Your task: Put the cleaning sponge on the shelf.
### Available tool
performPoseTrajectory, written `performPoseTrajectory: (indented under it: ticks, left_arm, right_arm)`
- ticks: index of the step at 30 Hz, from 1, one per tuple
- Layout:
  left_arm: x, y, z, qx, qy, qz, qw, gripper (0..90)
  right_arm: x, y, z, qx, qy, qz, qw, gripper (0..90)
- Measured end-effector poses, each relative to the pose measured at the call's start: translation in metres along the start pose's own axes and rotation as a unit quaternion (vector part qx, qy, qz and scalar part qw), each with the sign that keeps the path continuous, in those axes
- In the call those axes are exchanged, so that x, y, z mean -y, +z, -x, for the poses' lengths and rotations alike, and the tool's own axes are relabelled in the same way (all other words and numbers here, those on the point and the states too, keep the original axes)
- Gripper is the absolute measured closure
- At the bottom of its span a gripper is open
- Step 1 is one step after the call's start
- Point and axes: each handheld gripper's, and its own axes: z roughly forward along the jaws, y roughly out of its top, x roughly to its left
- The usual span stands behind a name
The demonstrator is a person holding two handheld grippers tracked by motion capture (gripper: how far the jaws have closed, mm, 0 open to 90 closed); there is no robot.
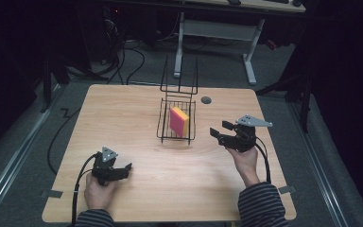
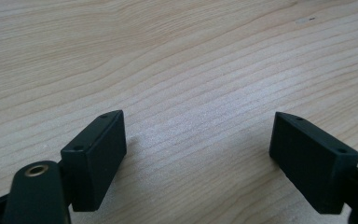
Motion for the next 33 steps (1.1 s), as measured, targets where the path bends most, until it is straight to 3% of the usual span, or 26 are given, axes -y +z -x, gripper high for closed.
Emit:
performPoseTrajectory:
  ticks: [8, 33]
  left_arm:
    - [0.0, 0.0, 0.0, 0.0, 0.0, 0.0, 1.0, 19.2]
    - [0.0, 0.0, 0.0, 0.0, 0.0, 0.0, 1.0, 19.1]
  right_arm:
    - [0.0, -0.013, 0.001, 0.004, -0.002, 0.013, 0.9999, 34.9]
    - [0.03, -0.048, 0.019, 0.027, 0.031, 0.03, 0.9987, 35.5]
